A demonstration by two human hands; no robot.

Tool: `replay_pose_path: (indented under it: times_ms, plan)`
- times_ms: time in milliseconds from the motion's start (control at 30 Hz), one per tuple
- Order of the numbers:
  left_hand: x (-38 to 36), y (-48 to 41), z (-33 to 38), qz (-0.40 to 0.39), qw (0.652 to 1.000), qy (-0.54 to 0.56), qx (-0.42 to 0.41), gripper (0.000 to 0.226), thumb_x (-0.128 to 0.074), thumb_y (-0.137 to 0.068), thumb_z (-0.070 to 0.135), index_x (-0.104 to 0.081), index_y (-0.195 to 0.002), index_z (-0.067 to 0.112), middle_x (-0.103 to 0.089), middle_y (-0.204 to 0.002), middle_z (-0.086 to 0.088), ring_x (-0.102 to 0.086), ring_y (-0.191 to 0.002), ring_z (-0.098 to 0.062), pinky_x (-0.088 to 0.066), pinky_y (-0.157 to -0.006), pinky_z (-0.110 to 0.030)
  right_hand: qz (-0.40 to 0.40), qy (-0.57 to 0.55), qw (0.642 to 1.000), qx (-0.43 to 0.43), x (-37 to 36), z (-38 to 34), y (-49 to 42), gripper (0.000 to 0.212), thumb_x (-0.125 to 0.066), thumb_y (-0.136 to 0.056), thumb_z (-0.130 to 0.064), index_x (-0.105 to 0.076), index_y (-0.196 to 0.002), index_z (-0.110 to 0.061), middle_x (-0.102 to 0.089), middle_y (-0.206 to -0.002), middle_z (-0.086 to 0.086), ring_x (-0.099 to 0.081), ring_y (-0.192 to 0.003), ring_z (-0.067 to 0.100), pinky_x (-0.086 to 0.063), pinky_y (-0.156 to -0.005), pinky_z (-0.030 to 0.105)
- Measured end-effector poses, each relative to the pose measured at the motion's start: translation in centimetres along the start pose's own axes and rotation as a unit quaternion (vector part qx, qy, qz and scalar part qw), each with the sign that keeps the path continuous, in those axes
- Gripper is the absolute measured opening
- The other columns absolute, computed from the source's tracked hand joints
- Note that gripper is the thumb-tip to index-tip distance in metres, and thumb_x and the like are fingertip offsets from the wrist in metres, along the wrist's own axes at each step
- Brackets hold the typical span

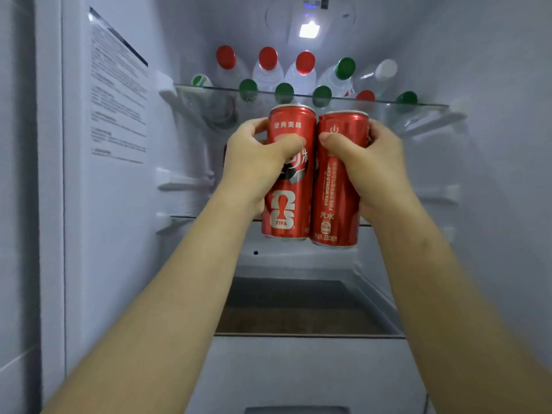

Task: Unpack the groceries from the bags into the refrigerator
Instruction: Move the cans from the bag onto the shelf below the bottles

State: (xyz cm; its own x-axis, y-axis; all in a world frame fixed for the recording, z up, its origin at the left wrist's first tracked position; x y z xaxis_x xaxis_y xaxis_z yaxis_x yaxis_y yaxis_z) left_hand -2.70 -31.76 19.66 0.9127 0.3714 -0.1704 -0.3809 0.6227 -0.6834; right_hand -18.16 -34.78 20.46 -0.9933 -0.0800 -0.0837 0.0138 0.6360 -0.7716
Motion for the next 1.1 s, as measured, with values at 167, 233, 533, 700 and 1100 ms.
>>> replay_pose_path:
  times_ms: [167,233,533,700,1100]
  plan:
    - [-1.2,-2.7,-0.4,-0.005,1.000,-0.010,-0.012,0.045,-0.070,-0.077,0.015,-0.053,-0.119,0.015,-0.064,-0.104,-0.004,-0.068,-0.085,-0.019,-0.057,-0.073,-0.037,0.018,0.006,1.000,0.002,-0.4,0.9,-3.0,0.029,-0.073,-0.075,-0.019,-0.060,-0.101,-0.016,-0.067,-0.089,0.000,-0.068,-0.078,0.014,-0.058,-0.070,0.033]
    - [-1.5,-3.7,-1.2,0.001,1.000,-0.012,-0.006,0.045,-0.071,-0.077,0.015,-0.051,-0.118,0.018,-0.063,-0.106,-0.003,-0.067,-0.086,-0.017,-0.057,-0.072,-0.035,0.028,0.017,0.999,0.005,-0.6,1.6,-4.1,0.030,-0.074,-0.074,-0.021,-0.060,-0.101,-0.016,-0.067,-0.089,0.000,-0.067,-0.078,0.015,-0.058,-0.073,0.035]
    - [-2.0,-6.4,-4.9,0.021,0.999,-0.033,0.035,0.059,-0.076,-0.072,0.015,-0.047,-0.124,0.019,-0.062,-0.109,-0.004,-0.067,-0.088,-0.020,-0.057,-0.078,-0.043,-0.006,0.073,0.997,-0.012,-1.5,5.3,-7.2,0.044,-0.075,-0.074,-0.027,-0.055,-0.109,-0.011,-0.065,-0.099,0.006,-0.066,-0.086,0.021,-0.056,-0.080,0.043]
    - [-2.4,-6.6,-5.6,0.001,0.998,-0.048,0.026,0.060,-0.075,-0.076,0.015,-0.043,-0.127,0.018,-0.059,-0.108,0.001,-0.065,-0.091,-0.017,-0.056,-0.079,-0.039,-0.030,0.065,0.997,-0.042,-1.4,6.4,-7.5,0.048,-0.075,-0.077,-0.027,-0.051,-0.116,-0.012,-0.062,-0.106,0.004,-0.063,-0.087,0.015,-0.055,-0.073,0.032]
    - [-1.9,-6.6,-5.8,-0.097,0.944,-0.316,0.021,0.066,-0.077,-0.075,0.025,-0.039,-0.128,0.011,-0.055,-0.120,-0.003,-0.059,-0.101,-0.019,-0.051,-0.079,-0.033,-0.092,0.098,0.985,-0.111,0.3,8.9,-5.8,0.058,-0.077,-0.075,-0.021,-0.043,-0.122,-0.015,-0.052,-0.087,-0.012,-0.056,-0.078,0.005,-0.045,-0.064,0.020]
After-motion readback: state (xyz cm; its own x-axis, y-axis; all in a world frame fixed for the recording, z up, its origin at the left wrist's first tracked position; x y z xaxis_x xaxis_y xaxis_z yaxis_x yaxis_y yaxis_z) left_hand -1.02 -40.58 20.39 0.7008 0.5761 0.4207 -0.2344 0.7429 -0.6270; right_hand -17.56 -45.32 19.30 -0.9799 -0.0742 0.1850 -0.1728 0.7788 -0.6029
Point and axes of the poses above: each hand's wrist, its own y-axis away from the middle knuckle, its own x-axis out of the back of the hand, z = x × y, the point moved 7 cm from there along -y, towards the middle knuckle
